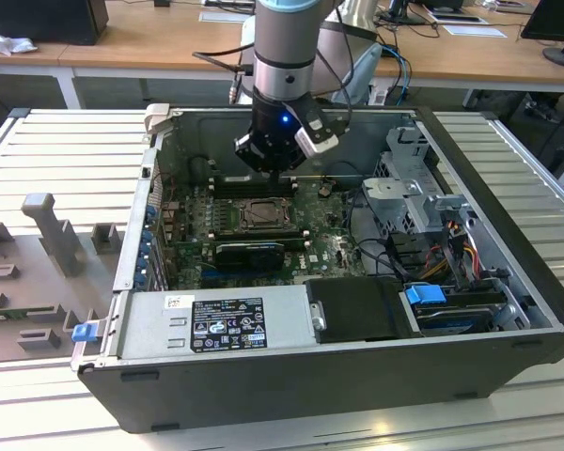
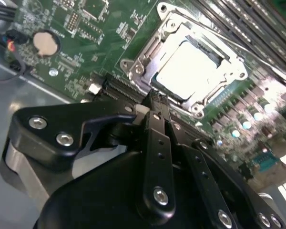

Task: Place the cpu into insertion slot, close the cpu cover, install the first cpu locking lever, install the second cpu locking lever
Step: 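Install the second cpu locking lever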

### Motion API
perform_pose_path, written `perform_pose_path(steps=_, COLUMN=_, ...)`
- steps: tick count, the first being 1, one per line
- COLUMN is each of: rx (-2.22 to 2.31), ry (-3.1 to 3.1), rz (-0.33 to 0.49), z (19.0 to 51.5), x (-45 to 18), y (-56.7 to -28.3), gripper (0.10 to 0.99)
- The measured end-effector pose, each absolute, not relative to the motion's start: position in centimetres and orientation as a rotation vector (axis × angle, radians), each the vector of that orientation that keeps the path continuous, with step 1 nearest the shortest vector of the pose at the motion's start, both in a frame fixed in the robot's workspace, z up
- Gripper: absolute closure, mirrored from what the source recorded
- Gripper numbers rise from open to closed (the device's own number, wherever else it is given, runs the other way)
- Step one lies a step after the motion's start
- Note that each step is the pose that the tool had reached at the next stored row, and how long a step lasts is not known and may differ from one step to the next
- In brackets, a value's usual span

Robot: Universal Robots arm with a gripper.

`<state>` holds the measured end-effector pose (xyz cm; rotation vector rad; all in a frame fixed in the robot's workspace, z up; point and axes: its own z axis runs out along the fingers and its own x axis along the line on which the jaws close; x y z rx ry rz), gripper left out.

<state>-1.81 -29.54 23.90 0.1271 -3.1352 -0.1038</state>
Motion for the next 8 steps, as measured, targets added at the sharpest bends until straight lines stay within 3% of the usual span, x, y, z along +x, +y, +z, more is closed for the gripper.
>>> perform_pose_path(steps=8, rx=0.127, ry=-3.135, rz=-0.103, z=24.8, x=-1.8, y=-30.7, gripper=0.980)
